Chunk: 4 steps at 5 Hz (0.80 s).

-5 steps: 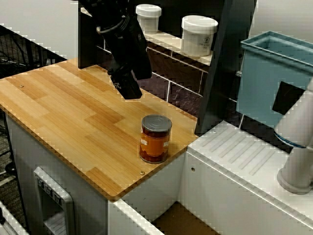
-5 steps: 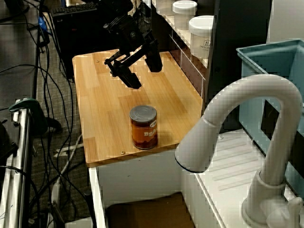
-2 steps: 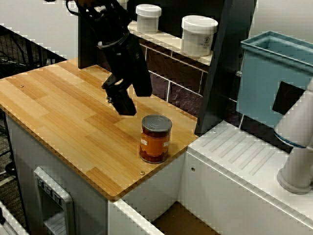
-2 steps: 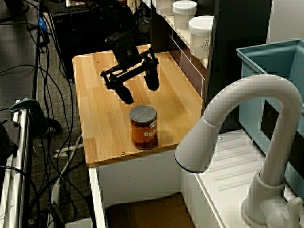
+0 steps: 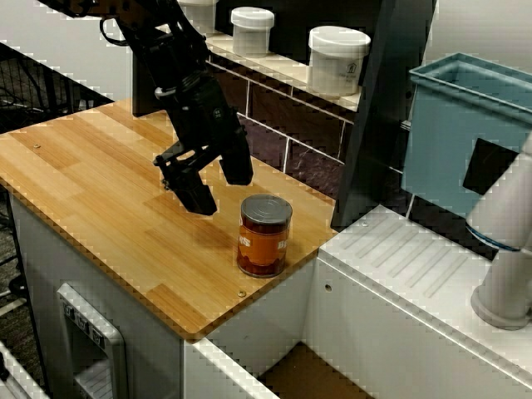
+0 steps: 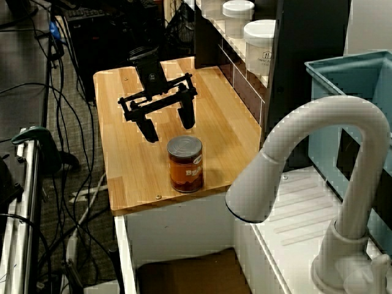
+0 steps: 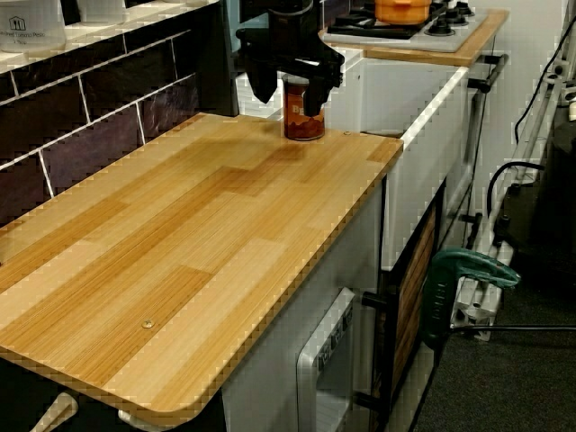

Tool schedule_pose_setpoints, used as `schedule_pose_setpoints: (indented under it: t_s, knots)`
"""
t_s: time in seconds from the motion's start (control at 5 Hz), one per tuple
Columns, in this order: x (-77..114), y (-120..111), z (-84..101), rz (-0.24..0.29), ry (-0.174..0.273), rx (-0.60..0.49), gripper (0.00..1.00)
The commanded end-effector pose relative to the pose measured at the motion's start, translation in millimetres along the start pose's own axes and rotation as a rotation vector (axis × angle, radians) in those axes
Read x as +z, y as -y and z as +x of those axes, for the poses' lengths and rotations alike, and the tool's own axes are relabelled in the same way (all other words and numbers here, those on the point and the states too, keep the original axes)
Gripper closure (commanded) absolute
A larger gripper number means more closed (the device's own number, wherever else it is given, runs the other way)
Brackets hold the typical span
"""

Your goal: Push into sink

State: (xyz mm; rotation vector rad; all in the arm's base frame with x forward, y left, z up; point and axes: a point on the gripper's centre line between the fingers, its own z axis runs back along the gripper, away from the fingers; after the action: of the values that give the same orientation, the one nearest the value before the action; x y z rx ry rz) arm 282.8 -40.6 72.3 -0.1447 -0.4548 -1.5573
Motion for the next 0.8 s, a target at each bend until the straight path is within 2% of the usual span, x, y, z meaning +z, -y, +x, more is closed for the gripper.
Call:
schedule_pose_setpoints:
  t_s: [0.0, 0.4, 0.6]
  knots:
    - [2.8, -12.6, 1.4, 0.023, 0.01, -0.016, 0.0]
    - [-13.5, -18.5, 5.1, 0.007, 0.005, -0.005, 0.0]
    - [-15.5, -7.5, 23.9, -0.039, 0.022, -0.041, 0.0]
